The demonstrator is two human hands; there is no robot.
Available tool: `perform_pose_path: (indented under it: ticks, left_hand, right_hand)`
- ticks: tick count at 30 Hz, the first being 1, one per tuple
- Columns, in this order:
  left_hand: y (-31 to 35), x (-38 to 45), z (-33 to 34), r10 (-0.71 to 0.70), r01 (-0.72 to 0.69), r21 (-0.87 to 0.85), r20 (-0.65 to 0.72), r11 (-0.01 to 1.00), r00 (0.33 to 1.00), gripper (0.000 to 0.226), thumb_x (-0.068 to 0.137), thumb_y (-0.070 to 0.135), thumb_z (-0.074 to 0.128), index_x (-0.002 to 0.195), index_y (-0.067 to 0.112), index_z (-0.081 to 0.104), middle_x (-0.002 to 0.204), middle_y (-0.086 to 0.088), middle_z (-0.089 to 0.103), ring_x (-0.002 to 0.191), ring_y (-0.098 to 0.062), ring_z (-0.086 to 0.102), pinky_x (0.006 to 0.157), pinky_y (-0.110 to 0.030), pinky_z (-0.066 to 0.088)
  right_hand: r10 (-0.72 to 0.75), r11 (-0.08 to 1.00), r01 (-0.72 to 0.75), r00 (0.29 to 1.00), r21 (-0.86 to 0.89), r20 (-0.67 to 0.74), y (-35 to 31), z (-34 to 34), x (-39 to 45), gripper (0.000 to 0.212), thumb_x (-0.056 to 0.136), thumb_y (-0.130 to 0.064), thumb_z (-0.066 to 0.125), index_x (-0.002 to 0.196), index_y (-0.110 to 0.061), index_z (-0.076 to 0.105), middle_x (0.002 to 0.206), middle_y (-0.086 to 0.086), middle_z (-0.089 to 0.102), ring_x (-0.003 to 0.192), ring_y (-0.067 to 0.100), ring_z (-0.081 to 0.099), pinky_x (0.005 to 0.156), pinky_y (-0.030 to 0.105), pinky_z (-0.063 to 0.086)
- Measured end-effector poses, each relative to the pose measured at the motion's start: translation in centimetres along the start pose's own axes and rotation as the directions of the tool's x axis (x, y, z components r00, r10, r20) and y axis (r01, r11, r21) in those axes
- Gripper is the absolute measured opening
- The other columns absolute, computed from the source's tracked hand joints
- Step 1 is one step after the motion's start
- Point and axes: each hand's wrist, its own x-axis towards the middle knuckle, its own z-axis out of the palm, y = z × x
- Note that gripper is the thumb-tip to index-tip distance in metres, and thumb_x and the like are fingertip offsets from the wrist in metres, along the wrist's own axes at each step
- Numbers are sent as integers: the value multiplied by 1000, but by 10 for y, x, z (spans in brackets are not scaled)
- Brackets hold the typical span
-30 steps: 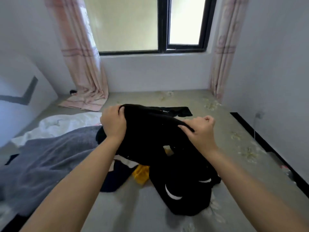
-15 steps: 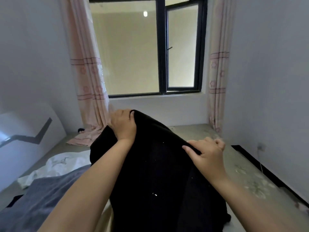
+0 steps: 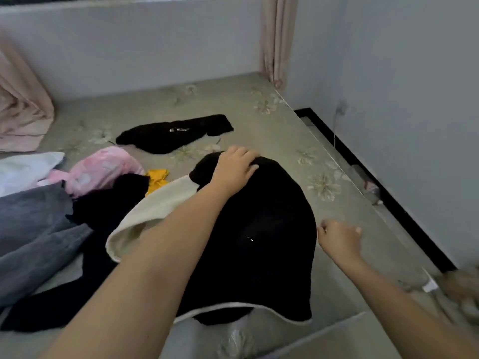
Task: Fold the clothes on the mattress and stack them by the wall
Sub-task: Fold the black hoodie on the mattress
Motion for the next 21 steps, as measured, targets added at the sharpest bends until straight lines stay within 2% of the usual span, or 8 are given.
perform_pose_path:
  ticks: [5,10,13,16,18,19,20,21]
  left_hand:
    - [-57,-64,93,-257,260,24,271,965,928,38,93,28,48,127,12,49,127,-6,53,119,-24,43,95,-32,32]
    - [-99,-124,122,-503,470,182,387,863,773,44,93,33,46,132,12,41,131,-6,47,121,-24,39,96,-33,35]
    - [-115,-146,130,-656,594,278,354,755,667,49,91,35,49,133,11,38,131,-7,46,123,-25,38,96,-34,36]
    - [-126,-171,141,-790,731,314,350,605,504,64,88,36,55,140,10,26,144,-12,30,133,-29,26,105,-38,31]
    - [-132,-185,149,-834,806,279,366,522,413,65,91,31,51,144,12,19,150,-12,19,135,-32,22,107,-41,29]
    - [-135,-190,153,-833,824,243,378,511,405,61,92,27,49,144,11,21,150,-13,19,133,-33,25,106,-41,30]
    - [-138,-192,156,-823,828,205,376,522,426,56,93,21,47,143,9,25,148,-16,24,130,-35,30,104,-41,31]
    - [-142,-193,157,-812,825,169,361,540,458,51,92,15,47,140,6,32,144,-18,31,126,-36,35,102,-41,32]
  right_hand:
    - [-78,992,99,971,-83,228,-1,71,39,24,94,-25,42,103,-17,62,96,3,67,91,21,60,81,28,31]
    - [-356,916,395,880,-67,315,-53,121,71,46,90,-35,51,132,-20,44,122,3,55,112,21,51,96,36,34]
    - [-508,819,569,777,-72,370,-90,147,83,69,86,-41,57,143,-24,23,143,7,35,128,24,36,106,40,27]
    - [-628,654,752,602,-85,493,-131,176,79,84,83,-41,61,147,-26,9,153,9,11,139,27,17,112,49,13]
    - [-690,524,841,510,-132,513,-151,195,71,83,77,-41,66,145,-27,20,150,12,24,135,26,27,110,48,19]
    - [-714,497,851,513,-171,476,-158,202,67,76,68,-45,72,136,-31,41,137,9,47,124,22,45,105,42,32]
    - [-733,487,847,529,-213,428,-164,204,64,60,54,-48,79,111,-35,64,108,-1,67,103,14,60,93,34,45]
    - [-767,472,852,524,-227,372,-168,205,64,40,42,-47,82,79,-36,74,76,-9,70,81,8,64,80,27,50]
